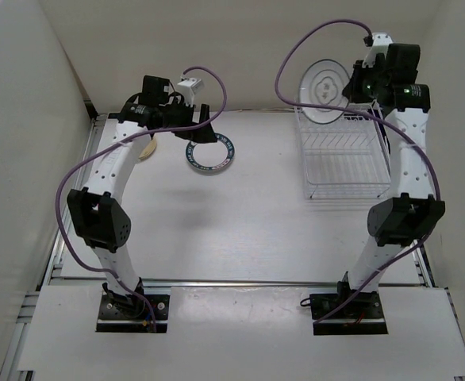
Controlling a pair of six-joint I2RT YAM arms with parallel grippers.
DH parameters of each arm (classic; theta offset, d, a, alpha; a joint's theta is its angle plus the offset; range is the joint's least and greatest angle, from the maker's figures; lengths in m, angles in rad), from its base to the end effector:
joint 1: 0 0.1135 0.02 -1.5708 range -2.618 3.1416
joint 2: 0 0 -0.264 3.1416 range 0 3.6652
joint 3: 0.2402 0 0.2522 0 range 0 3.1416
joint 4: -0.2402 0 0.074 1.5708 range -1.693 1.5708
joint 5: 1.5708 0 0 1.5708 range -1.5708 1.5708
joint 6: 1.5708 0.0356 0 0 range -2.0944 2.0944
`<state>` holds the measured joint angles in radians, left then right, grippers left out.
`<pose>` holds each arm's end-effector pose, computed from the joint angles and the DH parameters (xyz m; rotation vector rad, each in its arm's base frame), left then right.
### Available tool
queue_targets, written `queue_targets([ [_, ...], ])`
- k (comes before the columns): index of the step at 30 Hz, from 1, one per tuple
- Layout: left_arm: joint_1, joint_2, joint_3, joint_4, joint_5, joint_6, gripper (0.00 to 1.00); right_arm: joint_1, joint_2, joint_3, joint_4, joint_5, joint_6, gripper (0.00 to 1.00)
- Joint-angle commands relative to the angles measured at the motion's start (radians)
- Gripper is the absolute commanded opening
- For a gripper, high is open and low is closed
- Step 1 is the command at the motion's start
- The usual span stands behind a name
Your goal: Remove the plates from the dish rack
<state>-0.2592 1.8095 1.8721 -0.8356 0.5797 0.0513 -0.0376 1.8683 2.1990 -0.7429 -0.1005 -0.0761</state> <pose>0.3792 -0.1207 0.3727 0.6400 2.2230 -0.7813 0.4097 -0.0118 0.4584 -0.1032 1.9782 0.0258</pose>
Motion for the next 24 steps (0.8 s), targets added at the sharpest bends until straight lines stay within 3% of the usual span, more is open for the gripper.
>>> queue_targets([
  [1, 0.0, 0.016, 0.062, 0.032, 0.086, -0.054, 0.99, 0.002, -0.061, -0.065, -0.047, -0.595, 0.072, 0.0],
  [2, 0.0, 0.016, 0.074, 0.032, 0.1, -0.054, 0.99, 0.002, -0.072, -0.088, -0.047, -0.728, 0.082, 0.0],
  [8, 0.0, 0.059, 0.105, 0.053, 0.227, -0.074, 0.99, 0.064, -0.058, -0.242, -0.047, -0.974, 0.104, 0.0],
  [14, 0.0, 0.059, 0.102, 0.053, 0.454, -0.048, 0.99, 0.11, 0.0, -0.245, -0.027, -1.036, 0.124, 0.0],
  [24, 0.0, 0.102, 0.074, 0.053, 0.545, -0.039, 0.99, 0.171, 0.069, -0.209, 0.013, -1.068, 0.167, 0.0],
])
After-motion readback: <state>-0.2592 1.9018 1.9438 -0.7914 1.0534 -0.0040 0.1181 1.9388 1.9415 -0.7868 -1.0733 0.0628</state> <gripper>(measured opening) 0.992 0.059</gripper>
